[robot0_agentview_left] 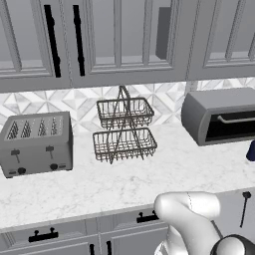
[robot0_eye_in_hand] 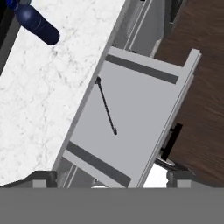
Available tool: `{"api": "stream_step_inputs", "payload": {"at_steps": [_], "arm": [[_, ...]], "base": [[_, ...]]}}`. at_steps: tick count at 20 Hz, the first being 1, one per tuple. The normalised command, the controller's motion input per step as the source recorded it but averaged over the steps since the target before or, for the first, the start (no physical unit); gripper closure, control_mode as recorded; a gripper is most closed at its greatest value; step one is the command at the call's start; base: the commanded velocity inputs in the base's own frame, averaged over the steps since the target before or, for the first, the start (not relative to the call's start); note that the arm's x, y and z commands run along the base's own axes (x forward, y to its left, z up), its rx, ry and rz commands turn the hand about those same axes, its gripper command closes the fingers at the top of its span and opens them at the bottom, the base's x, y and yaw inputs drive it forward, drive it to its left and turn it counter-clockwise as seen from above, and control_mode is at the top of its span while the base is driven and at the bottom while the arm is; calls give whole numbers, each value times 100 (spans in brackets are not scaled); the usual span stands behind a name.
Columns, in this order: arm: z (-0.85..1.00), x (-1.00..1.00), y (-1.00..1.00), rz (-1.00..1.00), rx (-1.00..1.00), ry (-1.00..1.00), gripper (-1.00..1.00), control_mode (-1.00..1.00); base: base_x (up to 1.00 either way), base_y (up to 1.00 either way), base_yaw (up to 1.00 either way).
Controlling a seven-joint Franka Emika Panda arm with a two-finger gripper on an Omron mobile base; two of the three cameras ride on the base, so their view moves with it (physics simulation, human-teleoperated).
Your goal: Pick the ladle from the drawer and place it on the counter.
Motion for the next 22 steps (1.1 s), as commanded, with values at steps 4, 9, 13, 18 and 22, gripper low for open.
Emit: {"api": "stream_step_inputs", "payload": {"at_steps": [4,9,13,18,22], "arm": [[-80,0,-24,-21,25,16,-100,-100],[-91,0,-19,-20,34,19,-100,-100],[-98,-13,-29,-23,18,14,-100,-100],[-89,0,-37,-25,3,11,-100,-100],[-74,11,-12,-15,0,16,-100,-100]], "base": [[0,0,0],[0,0,0],[0,0,0],[0,0,0],[0,0,0]]}}
